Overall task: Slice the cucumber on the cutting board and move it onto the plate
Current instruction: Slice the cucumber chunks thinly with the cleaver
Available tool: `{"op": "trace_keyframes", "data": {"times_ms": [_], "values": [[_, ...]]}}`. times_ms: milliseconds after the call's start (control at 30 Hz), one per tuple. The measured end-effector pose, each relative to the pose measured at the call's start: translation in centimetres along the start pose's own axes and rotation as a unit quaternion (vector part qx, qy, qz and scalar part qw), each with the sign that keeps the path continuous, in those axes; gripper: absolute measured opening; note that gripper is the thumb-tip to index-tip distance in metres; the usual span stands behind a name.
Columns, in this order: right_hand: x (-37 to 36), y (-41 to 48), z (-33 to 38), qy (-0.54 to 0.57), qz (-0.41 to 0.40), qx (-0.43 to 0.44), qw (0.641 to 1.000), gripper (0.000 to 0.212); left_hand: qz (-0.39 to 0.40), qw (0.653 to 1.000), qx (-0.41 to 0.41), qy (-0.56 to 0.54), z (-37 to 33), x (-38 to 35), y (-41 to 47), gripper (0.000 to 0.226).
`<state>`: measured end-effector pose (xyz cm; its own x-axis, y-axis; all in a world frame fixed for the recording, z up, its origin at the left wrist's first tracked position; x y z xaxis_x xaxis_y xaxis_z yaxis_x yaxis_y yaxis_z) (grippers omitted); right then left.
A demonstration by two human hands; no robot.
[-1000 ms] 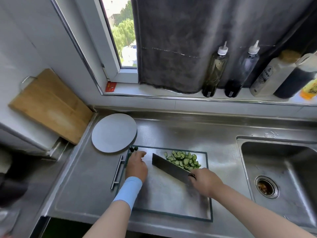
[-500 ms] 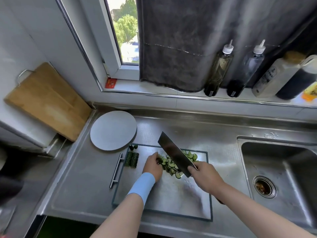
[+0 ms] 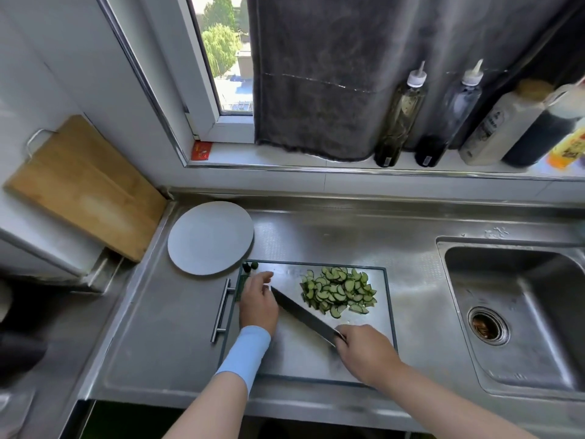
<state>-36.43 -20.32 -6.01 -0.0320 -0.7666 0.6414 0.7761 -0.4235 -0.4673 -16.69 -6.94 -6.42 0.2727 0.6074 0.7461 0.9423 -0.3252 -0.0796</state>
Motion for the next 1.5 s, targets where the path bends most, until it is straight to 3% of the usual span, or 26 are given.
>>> {"op": "trace_keyframes", "data": {"times_ms": [133,300,533,667,800,900,1033,1233,1400,1500], "values": [[1.7,0.5,-0.7,-0.027,-0.047,-0.005,0.999,0.025,0.058,0.993,-0.096,0.039,-2.6,-2.0,-1.2,0.056],[3.4,1.6,-2.4,-0.031,-0.062,-0.024,0.997,0.022,0.142,0.983,-0.090,0.075,-4.4,-4.0,-0.9,0.067],[4.6,2.5,-2.7,-0.026,-0.071,-0.027,0.997,0.023,0.187,0.975,-0.086,0.083,-5.4,-4.6,0.6,0.071],[4.8,2.8,-2.6,-0.009,-0.044,-0.027,0.999,0.020,0.171,0.979,-0.069,0.085,-4.6,-4.2,1.1,0.068],[3.7,2.7,-1.4,0.011,-0.018,-0.014,1.000,0.026,0.096,0.993,0.005,0.073,-1.3,-2.5,1.8,0.059],[2.7,3.0,0.1,0.041,-0.016,-0.005,0.999,0.031,0.078,0.987,0.026,0.137,1.1,-1.8,2.1,0.053],[1.4,3.9,2.0,0.057,-0.031,0.003,0.998,0.030,0.079,0.960,-0.006,0.269,3.1,-1.7,2.2,0.051],[0.0,5.2,3.0,0.045,-0.033,0.011,0.998,0.020,0.077,0.940,-0.078,0.322,3.6,-2.1,1.4,0.044],[-0.5,5.4,3.1,0.029,-0.023,0.003,0.999,0.021,0.132,0.959,-0.146,0.206,3.4,-3.4,-0.7,0.029],[-0.3,5.8,3.0,0.031,-0.021,-0.008,0.999,0.022,0.107,0.967,-0.148,0.177,3.1,-3.0,-1.5,0.023]]}}
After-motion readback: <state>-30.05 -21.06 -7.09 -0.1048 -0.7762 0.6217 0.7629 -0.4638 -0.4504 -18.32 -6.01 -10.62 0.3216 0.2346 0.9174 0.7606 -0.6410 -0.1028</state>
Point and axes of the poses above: each hand's wrist, its own y-axis towards the middle knuckle, its own x-axis out of the back of the hand, z = x × y, the point moved 8 cm from there along y, towards the middle knuckle, and after that the axes turned 14 degrees about y, right-handed, at the moved point
